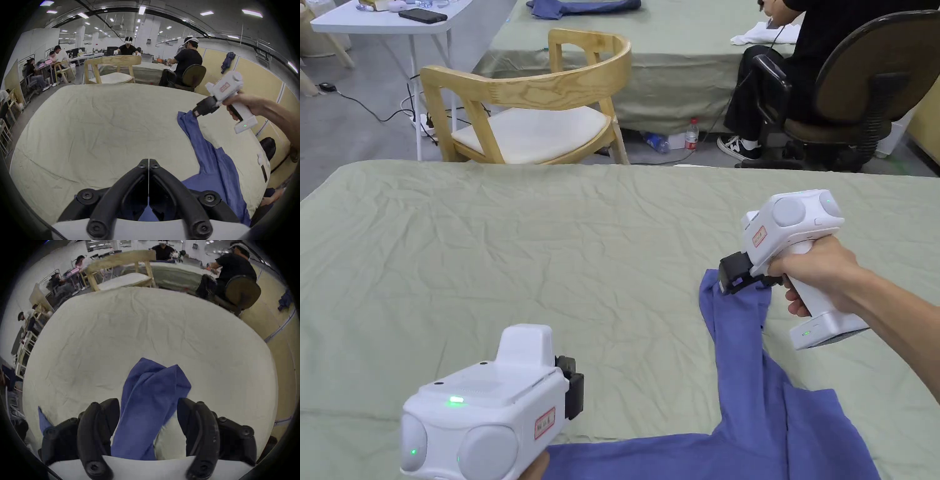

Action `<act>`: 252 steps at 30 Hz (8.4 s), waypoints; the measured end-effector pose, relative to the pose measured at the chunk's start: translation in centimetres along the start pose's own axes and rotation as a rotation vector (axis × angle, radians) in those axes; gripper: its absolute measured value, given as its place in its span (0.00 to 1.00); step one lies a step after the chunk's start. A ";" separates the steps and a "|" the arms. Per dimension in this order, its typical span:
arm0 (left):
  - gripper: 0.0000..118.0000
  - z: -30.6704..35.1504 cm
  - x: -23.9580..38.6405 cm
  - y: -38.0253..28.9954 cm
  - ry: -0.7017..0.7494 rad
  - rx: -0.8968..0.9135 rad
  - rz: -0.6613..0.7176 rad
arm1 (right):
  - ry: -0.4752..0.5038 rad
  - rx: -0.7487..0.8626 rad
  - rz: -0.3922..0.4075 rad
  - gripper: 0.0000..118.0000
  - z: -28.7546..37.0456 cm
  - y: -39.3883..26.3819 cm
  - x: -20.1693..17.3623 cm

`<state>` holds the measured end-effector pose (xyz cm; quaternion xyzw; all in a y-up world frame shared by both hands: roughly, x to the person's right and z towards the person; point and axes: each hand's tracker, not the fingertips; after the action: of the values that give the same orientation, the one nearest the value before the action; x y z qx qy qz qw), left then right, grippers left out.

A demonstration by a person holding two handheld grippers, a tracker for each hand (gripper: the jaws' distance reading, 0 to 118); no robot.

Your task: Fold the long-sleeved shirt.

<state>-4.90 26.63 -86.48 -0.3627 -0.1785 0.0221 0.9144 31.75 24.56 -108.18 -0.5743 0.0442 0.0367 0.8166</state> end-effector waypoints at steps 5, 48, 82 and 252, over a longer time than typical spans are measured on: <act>0.00 -1.6 -0.6 -0.7 0.005 -0.026 0.002 | -0.081 -0.068 0.040 0.57 -5.6 -0.3 -0.9; 0.00 17.0 4.4 -10.9 -0.019 -0.014 0.051 | 0.015 0.298 -0.209 0.07 10.9 -43.7 -11.2; 0.00 26.3 0.4 -17.1 0.129 0.030 0.106 | -0.104 0.603 -0.173 0.00 25.2 -53.1 -11.4; 0.00 29.5 -11.1 -19.3 -0.304 -0.196 0.230 | 0.031 0.529 -0.063 0.00 28.3 -56.4 -17.6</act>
<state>-27.10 29.89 -57.11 -0.4604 -0.2731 0.1635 0.8287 21.38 32.03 -43.94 -0.3424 0.0467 -0.0104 0.9383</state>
